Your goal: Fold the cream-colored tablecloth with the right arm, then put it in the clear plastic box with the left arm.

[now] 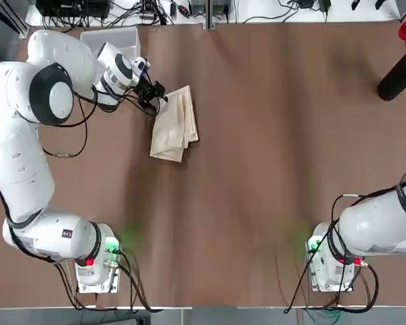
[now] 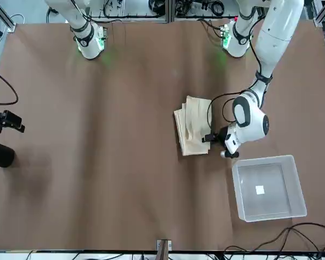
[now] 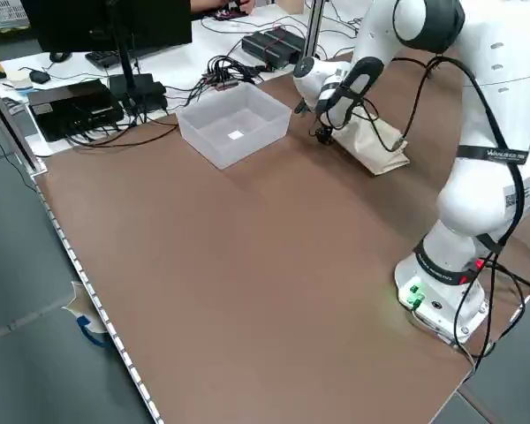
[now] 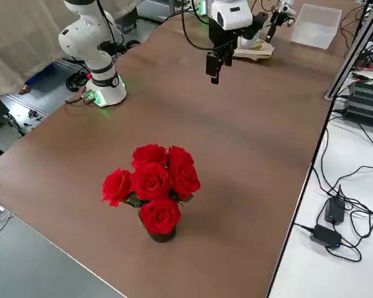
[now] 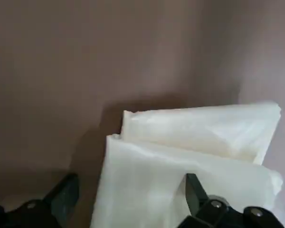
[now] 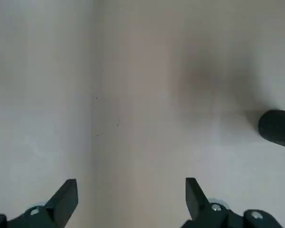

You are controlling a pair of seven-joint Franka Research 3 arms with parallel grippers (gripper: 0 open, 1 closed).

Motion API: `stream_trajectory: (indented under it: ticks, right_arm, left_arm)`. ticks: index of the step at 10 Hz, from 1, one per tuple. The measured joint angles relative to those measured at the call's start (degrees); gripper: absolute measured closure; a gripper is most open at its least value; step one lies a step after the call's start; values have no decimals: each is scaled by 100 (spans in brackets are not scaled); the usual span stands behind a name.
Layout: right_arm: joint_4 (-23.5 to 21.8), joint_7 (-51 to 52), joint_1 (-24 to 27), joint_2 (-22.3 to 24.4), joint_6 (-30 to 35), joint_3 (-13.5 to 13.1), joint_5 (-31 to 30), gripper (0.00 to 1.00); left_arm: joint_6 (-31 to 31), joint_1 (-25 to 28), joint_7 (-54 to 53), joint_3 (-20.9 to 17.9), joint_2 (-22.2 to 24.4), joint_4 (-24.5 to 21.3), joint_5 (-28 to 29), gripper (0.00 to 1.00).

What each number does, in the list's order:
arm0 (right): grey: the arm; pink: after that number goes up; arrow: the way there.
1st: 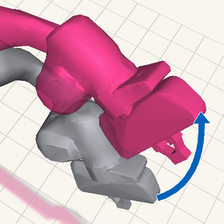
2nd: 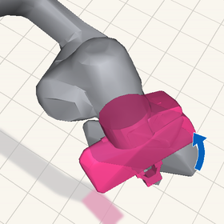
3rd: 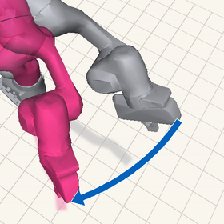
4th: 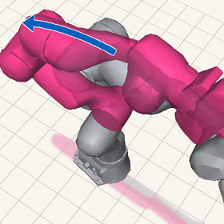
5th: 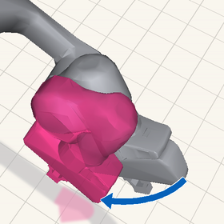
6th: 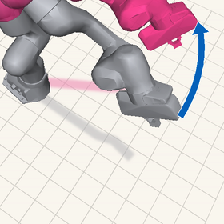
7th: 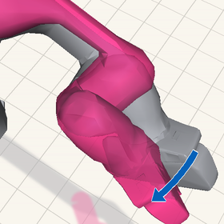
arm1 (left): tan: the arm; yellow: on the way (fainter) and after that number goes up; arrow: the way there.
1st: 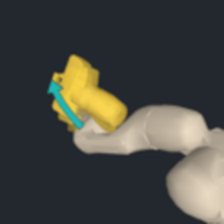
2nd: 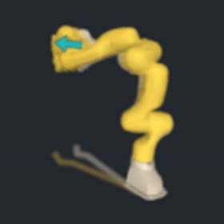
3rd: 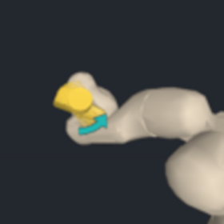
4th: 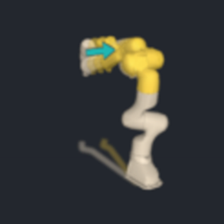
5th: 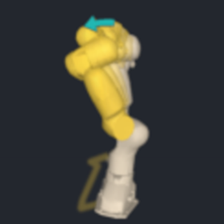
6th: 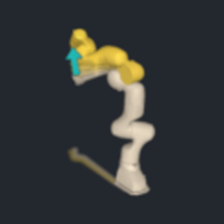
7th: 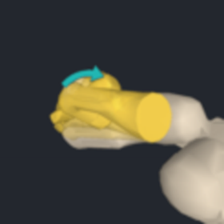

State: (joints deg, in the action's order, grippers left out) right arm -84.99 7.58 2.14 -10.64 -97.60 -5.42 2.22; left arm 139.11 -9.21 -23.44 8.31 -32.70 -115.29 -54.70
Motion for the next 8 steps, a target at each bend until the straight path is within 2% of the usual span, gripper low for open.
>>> stream_trajectory:
  ticks: [5,8]
  right_arm:
    - [0,-7,-1,0,0,1,0,0]
    - [0,-30,-2,0,5,1,0,0]
  left_arm:
    - [470,-71,27,346,-449,509,-327,0]
    - [482,-71,30,379,-506,587,-350,2]
